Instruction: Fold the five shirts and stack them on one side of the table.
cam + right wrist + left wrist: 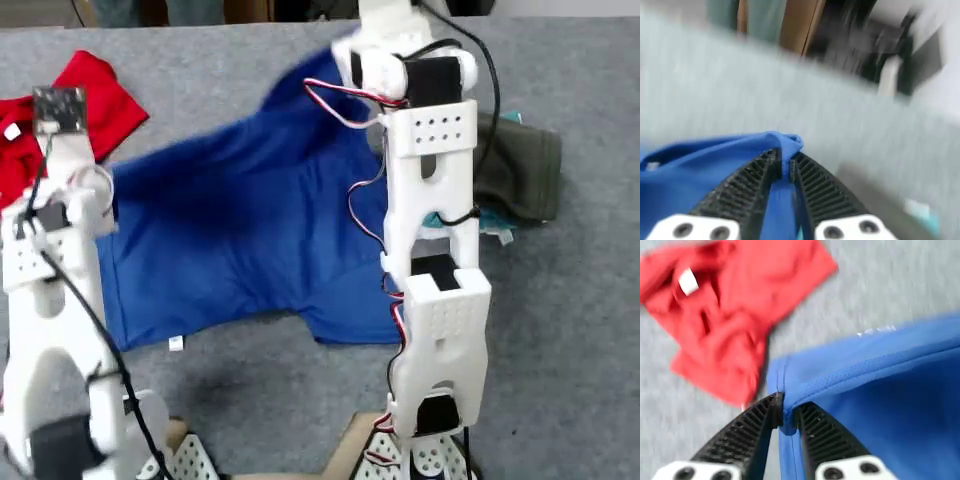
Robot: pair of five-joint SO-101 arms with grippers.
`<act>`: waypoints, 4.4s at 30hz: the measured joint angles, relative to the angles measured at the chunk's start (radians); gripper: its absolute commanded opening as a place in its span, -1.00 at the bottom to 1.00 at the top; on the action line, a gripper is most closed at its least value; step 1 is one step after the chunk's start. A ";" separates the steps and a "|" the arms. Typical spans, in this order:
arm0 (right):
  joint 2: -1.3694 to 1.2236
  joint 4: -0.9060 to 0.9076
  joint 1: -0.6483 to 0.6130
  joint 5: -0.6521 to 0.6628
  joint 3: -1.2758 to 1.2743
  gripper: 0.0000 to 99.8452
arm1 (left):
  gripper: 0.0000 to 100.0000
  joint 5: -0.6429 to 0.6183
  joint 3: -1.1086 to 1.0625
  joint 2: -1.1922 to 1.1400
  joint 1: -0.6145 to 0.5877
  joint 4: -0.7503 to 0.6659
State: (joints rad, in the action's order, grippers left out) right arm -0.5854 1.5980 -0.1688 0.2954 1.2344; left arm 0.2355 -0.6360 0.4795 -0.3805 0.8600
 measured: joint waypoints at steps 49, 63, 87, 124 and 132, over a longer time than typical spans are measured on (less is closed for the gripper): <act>1.183 -0.284 0.181 0.420 -2.091 -0.61 | -0.79 0.565 -0.654 0.703 -0.129 0.477; 1.183 -0.253 0.186 0.450 -1.921 -0.98 | -0.74 0.637 -0.333 0.703 -0.319 0.520; -0.130 -0.301 -0.038 0.068 -0.723 -0.97 | -0.94 -0.325 0.137 -0.548 0.034 -0.011; 0.459 0.084 -0.052 0.766 -1.011 -0.93 | -0.94 -0.199 -0.227 0.074 0.037 0.046; 0.971 -0.180 -0.094 0.925 -1.838 -0.56 | -0.93 -0.247 -0.256 -0.021 0.037 0.018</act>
State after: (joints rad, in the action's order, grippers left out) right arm 0.3859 1.4185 -0.2624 1.2206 -0.6038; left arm -0.0115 -0.8922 0.4580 -0.3437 0.8784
